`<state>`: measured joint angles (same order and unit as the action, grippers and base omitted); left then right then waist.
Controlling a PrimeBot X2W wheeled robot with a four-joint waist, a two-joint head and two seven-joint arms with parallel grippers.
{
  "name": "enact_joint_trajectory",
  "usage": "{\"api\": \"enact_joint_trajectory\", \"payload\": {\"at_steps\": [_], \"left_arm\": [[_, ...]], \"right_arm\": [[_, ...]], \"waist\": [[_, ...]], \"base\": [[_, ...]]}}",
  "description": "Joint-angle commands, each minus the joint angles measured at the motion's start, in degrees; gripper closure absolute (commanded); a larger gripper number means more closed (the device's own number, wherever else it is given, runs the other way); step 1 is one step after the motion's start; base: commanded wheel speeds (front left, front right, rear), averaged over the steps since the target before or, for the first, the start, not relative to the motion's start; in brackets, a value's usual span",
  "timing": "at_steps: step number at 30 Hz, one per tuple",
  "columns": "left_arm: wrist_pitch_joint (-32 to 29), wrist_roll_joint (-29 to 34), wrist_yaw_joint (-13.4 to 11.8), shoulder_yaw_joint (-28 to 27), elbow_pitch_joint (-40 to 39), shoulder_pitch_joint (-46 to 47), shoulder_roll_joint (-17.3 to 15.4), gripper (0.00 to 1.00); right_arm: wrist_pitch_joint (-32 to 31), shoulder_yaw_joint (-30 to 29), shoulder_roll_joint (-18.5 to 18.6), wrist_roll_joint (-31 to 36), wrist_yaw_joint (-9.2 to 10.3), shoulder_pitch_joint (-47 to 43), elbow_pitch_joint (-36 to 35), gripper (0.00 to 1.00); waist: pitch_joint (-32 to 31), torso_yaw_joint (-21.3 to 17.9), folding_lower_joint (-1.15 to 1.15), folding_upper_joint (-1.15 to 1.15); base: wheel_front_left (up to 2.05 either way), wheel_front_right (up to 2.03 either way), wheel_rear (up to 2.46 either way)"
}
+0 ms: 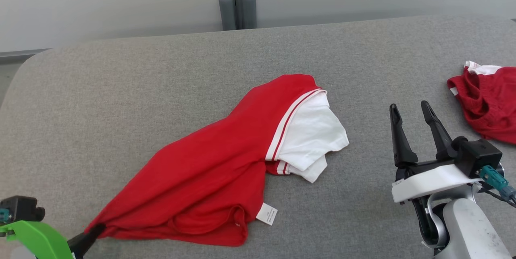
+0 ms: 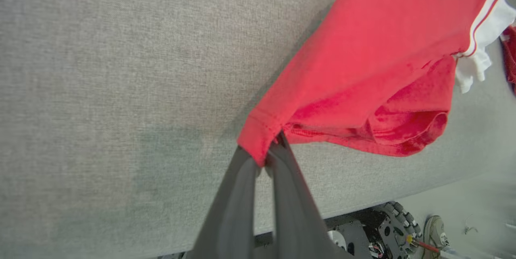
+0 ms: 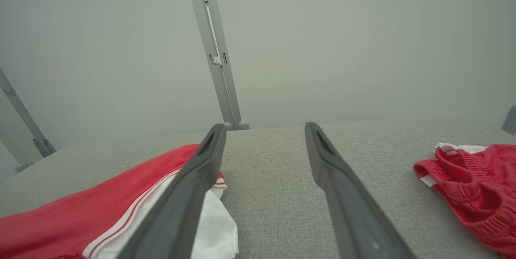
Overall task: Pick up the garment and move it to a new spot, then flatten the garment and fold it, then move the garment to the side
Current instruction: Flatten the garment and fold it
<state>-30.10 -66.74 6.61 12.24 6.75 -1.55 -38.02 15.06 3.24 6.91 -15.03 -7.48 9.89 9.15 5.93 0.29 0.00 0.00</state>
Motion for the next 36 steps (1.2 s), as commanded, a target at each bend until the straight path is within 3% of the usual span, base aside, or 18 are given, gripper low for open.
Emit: {"api": "enact_joint_trajectory", "payload": {"at_steps": [1,5,10,14,19,27,29,36], "left_arm": [[0.0,-0.2,0.4,0.4,0.9,-0.2,0.4,0.00],[2.8,1.9,0.5,0.9,1.4,0.4,0.5,0.00],[9.0,6.0,0.1,-0.9,-4.0,-1.3,-0.8,0.00],[17.7,12.3,-4.0,-4.5,-9.7,-2.8,-1.3,0.00],[27.0,19.6,-9.9,-5.9,-14.6,-4.7,2.0,0.00],[43.1,29.5,-20.3,-5.9,-13.3,-5.4,13.0,0.00],[44.3,30.9,-20.5,-4.4,-12.2,-4.7,16.4,0.00],[45.3,36.0,-18.2,-1.7,-8.2,-2.6,18.7,0.00]], "right_arm": [[0.2,0.1,0.2,-0.3,-0.02,0.2,0.1,0.00],[0.2,0.1,0.1,-0.1,-0.03,-0.2,0.5,0.00],[0.2,-0.4,0.1,-0.1,-0.02,-0.9,0.8,0.00],[0.2,-0.4,-0.2,-0.3,-0.02,-1.4,1.0,0.00],[0.2,-0.2,-0.4,-0.2,-0.02,-1.4,1.3,0.00],[0.2,0.4,0.2,-0.7,-0.02,-1.7,2.3,0.00],[0.2,0.6,0.4,-0.6,-0.03,-1.7,2.5,0.00],[0.2,1.9,1.5,-1.1,-0.03,-0.6,4.2,0.00]], "waist": [[-0.2,-0.1,0.00,0.00],[-0.7,0.1,0.00,0.00],[-1.5,1.1,0.00,0.00],[-2.2,2.0,0.00,0.00],[-2.6,2.6,0.00,0.00],[-2.9,3.6,0.00,0.00],[-3.1,3.9,0.00,0.00],[-3.5,5.6,0.00,0.00]], "base": [[0.00,0.00,0.00],[0.00,0.00,0.00],[0.00,0.00,0.00],[0.00,0.00,0.00],[0.00,0.00,0.00],[0.00,0.00,0.00],[0.00,0.00,0.00],[0.00,0.00,0.00]]}}
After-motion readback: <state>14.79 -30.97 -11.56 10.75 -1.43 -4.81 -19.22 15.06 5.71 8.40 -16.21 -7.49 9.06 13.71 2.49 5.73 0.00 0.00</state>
